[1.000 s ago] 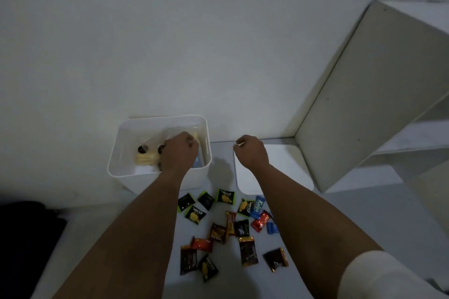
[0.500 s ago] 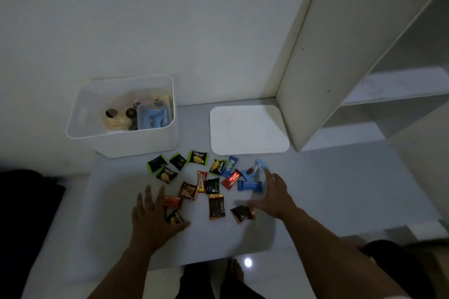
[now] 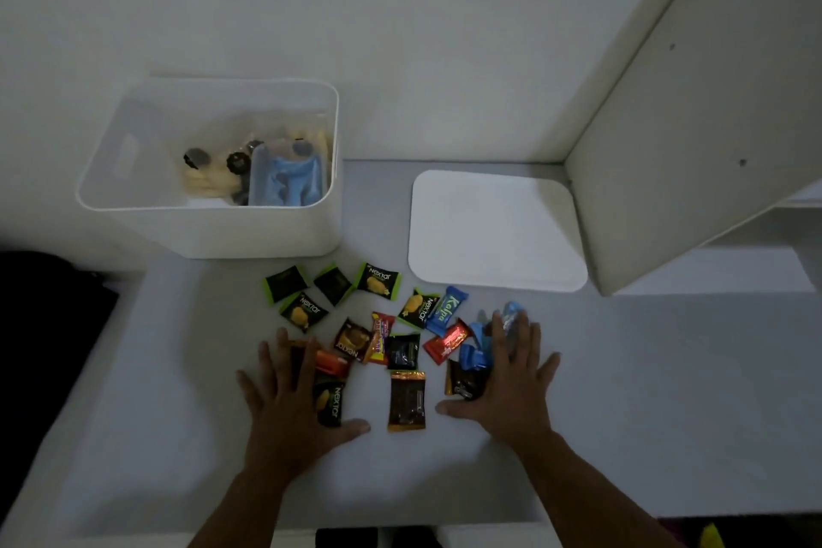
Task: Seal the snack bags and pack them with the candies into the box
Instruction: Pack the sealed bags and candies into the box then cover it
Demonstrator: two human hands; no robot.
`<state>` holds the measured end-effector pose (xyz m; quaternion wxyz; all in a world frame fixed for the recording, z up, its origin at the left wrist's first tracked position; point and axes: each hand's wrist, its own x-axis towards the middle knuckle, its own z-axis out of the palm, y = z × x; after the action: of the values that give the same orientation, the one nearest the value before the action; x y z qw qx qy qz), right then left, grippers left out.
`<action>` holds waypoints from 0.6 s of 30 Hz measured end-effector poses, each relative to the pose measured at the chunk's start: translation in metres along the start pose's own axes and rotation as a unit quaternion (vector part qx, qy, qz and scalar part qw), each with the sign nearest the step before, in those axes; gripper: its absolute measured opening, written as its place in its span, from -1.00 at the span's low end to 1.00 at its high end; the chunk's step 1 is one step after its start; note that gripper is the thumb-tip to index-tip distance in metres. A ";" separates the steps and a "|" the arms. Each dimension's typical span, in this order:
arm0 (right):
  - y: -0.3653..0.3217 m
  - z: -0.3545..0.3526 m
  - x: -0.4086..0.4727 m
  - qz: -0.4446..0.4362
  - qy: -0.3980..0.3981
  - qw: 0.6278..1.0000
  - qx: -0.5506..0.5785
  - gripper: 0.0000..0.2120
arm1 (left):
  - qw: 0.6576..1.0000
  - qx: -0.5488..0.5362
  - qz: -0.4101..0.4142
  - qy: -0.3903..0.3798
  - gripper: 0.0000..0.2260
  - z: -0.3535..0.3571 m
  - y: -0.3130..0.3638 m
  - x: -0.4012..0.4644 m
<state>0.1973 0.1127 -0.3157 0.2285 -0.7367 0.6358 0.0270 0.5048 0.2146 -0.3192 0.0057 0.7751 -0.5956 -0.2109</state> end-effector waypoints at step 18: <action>-0.060 0.015 0.065 -0.285 0.135 0.943 -0.109 -0.51 | 0.979 0.079 0.154 0.106 -0.36 -0.008 0.001 0.080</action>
<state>0.2708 0.0633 -0.3321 0.0569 -0.9043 0.4174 -0.0692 0.5228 0.1386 -0.3378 0.0400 0.6899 -0.7187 -0.0768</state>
